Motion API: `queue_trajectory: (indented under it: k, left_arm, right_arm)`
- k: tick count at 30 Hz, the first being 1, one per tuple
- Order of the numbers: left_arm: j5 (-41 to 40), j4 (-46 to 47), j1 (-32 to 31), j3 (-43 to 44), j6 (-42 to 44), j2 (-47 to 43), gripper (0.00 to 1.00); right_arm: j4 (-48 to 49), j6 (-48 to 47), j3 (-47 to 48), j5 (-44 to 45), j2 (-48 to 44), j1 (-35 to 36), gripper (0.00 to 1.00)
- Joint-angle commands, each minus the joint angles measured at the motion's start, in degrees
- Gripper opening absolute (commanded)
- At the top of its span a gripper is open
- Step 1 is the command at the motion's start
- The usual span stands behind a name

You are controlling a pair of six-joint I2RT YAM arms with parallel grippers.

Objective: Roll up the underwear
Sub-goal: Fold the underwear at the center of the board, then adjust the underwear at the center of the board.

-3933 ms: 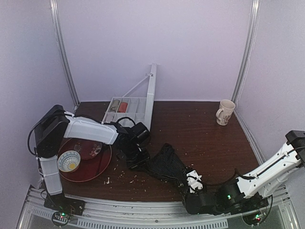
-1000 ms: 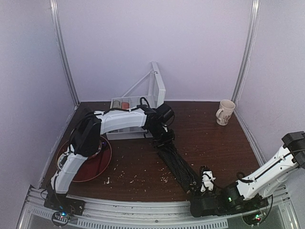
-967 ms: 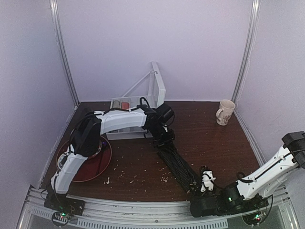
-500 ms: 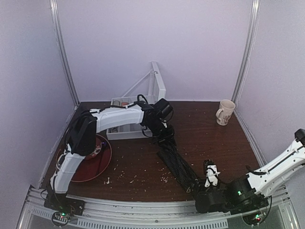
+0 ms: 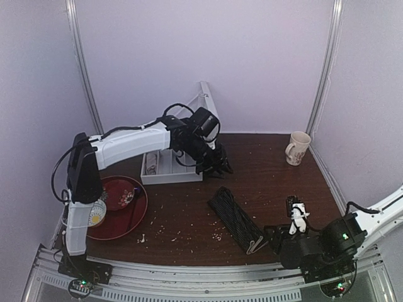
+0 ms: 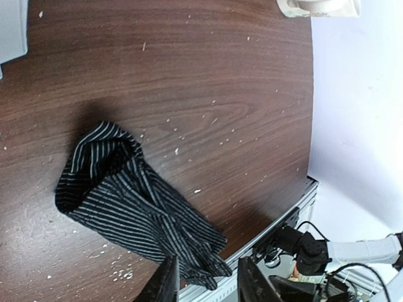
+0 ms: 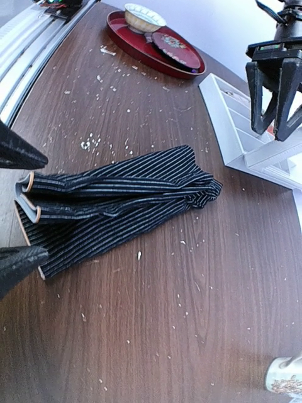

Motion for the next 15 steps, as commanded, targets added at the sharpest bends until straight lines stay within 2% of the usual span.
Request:
queue_trajectory:
  k: [1, 5, 8, 10, 15]
  left_arm:
    - [1.26, 0.62, 0.09, -4.78, 4.08, -2.1, 0.43]
    - [2.38, -1.23, -1.09, -8.34, 7.91, -2.14, 0.42]
    - [-0.18, -4.3, -3.33, -9.54, 10.88, -2.08, 0.4]
    - [-0.27, -5.55, -4.43, -10.52, 11.73, -2.12, 0.4]
    - [1.5, -4.6, -6.26, -12.56, 12.32, -2.27, 0.4]
  right_arm:
    - [-7.33, 0.19, -0.4, -1.42, -3.64, -1.02, 0.32]
    - [-6.03, -2.72, -2.58, -8.4, -6.22, -5.51, 0.3]
    - [-5.54, -4.56, -3.02, -11.86, -6.75, -9.0, 0.29]
    - [-3.93, -7.85, -3.49, -16.44, -7.11, -13.51, 0.28]
    - [-0.15, -14.4, -4.87, -27.26, -7.0, -24.86, 0.17]
